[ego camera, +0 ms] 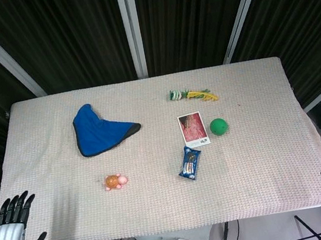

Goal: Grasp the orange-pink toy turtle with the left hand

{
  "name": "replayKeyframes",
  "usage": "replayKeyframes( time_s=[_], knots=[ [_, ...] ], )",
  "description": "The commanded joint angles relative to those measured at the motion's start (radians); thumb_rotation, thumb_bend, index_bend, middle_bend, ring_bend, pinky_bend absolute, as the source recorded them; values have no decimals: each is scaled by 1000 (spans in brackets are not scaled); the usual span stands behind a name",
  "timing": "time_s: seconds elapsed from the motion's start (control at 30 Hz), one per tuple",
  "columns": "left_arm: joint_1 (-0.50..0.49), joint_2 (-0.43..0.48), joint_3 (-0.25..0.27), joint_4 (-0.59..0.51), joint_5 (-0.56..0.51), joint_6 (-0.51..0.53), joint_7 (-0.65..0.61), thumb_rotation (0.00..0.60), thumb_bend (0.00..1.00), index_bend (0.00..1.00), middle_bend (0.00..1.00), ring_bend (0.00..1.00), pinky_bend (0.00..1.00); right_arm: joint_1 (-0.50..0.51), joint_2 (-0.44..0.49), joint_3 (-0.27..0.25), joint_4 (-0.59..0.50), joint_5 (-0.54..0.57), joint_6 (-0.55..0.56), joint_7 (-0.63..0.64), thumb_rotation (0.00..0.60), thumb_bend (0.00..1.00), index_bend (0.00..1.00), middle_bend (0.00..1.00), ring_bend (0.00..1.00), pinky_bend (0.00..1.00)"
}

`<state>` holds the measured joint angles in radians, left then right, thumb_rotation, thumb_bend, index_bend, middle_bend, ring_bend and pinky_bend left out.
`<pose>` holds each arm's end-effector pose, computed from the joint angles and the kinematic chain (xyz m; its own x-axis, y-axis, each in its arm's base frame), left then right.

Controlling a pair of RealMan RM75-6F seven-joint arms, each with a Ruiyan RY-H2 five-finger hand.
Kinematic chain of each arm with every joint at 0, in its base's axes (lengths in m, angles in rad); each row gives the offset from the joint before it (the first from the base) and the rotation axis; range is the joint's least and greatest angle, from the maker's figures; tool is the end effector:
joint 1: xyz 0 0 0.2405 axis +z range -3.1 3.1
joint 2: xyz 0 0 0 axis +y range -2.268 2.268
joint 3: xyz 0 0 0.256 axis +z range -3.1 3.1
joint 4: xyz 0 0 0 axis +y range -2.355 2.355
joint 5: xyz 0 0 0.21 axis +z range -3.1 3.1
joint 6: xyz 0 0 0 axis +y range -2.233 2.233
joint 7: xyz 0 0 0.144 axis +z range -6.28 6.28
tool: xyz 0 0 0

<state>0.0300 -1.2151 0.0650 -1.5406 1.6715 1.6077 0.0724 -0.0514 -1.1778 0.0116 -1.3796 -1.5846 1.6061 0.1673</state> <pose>-0.3104 0.1203 0.1263 0.4378 0.0339 0.8984 0.8974 -0.0772 -0.4344 -0.3543 -0.1282 0.1681 0.4058 0.0233 0.9137 -0.9138 0.0278 0.4051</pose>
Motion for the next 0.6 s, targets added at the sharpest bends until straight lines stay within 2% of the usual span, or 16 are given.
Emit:
replayKeyframes(
  time_s=[0.03,0.23,0.4,0.6],
  knots=[
    [0,0,0,1,-2,-2,-1,600,129,88,7,0,0,0,0,0,0,0,0,0,600,231,0,0,0,0],
    [-5,0,-3,0,-4,-9,-3,600,143,88,7,0,0,-2,3,1,0,1,4,2,600,231,0,0,0,0],
    [-42,10,-24,-34,6,-37,9,600,189,89,7,0,0,1,6,4,-6,1,5,-1,600,231,0,0,0,0],
    [-161,-25,-85,-101,-22,-184,58,600,214,102,17,0,0,0,14,8,-16,-2,16,-9,600,222,0,0,0,0]
  ],
)
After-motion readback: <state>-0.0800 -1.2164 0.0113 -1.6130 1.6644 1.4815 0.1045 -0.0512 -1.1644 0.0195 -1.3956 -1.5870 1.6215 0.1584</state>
